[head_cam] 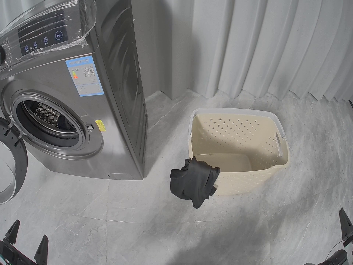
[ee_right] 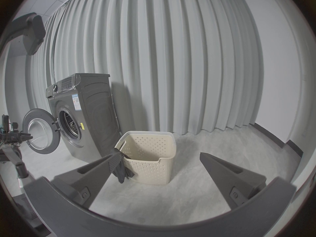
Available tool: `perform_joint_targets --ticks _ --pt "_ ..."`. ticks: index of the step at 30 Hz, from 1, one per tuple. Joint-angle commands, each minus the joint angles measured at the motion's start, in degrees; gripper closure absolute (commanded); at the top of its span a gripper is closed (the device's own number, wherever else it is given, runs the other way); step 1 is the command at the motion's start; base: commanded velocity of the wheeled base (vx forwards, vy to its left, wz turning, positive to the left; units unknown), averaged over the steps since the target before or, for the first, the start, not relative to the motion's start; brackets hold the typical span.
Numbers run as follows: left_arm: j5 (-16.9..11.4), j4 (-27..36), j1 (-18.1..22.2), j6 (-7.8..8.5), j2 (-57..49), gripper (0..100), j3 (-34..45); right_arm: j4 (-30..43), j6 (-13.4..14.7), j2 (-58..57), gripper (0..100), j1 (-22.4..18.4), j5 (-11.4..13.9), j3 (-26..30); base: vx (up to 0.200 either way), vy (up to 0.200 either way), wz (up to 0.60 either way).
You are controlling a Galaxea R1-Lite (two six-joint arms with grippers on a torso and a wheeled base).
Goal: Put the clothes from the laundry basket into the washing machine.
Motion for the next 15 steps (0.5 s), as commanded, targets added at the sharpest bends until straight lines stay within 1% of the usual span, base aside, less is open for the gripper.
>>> perform_joint_targets --ticks 1,2,3,4,5,6,7,8,9,10,11,12,13,14,15 --pt "-0.02 0.00 0.04 -0.01 -0.49 0 1.01 0.39 -0.08 21.34 0 2.44 4.83 -0.40 0.200 0.000 0.00" --pt "-0.02 0.00 0.04 -0.01 -0.49 0 1.01 -0.22 -0.25 24.68 0 2.88 5.79 -0.58 0.000 0.000 0.00" --pt "-0.02 0.00 0.04 -0.01 -0.49 0 1.01 -1.89 -0.34 29.16 0 4.11 7.90 -1.02 0.000 0.000 0.00" --pt "-0.02 0.00 0.04 -0.01 -0.49 0 1.01 -1.89 -0.34 29.16 0 4.11 7.90 -1.02 0.000 0.000 0.00" --pt "-0.02 0.00 0.04 -0.01 -0.49 0 1.01 -4.09 -0.34 33.73 0 6.40 10.10 -1.46 0.000 0.000 0.00" --pt "-0.02 0.00 0.04 -0.01 -0.49 0 1.01 -6.81 0.36 38.21 0 8.95 11.24 -1.90 0.000 0.000 0.00" --pt "-0.02 0.00 0.04 -0.01 -0.49 0 1.01 -6.81 0.36 38.21 0 8.95 11.24 -1.90 0.000 0.000 0.00" --pt "-0.02 0.00 0.04 -0.01 -0.49 0 1.01 -11.12 2.30 45.07 0 12.29 11.24 -2.16 0.000 0.000 0.00" --pt "-0.02 0.00 0.04 -0.01 -0.49 0 1.01 -13.05 3.70 47.79 0 13.52 11.24 -2.16 0.000 0.000 0.00" --pt "-0.02 0.00 0.04 -0.01 -0.49 0 1.01 -13.32 3.97 48.23 0 13.69 11.24 -2.16 0.000 0.000 0.00" --pt "-0.02 0.00 0.04 -0.01 -0.49 0 0.92 -17.10 7.13 52.98 0 16.59 11.16 -1.99 0.000 0.000 0.00" --pt "-0.02 0.00 0.04 -0.01 -0.49 0 0.92 -18.50 8.36 54.65 0 18.00 10.98 -1.90 0.000 0.000 0.00" --pt "-0.02 0.00 0.04 -0.01 -0.49 0 0.92 -18.50 8.36 54.65 0 18.00 10.98 -1.90 0.000 0.000 0.00" --pt "-0.02 0.00 0.04 -0.01 -0.49 0 1.01 -21.05 10.91 57.55 0 21.08 9.05 -1.81 0.000 0.000 0.00" --pt "-0.02 0.00 0.04 -0.01 -0.49 0 1.01 -21.76 12.05 58.78 0 22.83 7.46 -1.90 0.000 0.000 0.00"
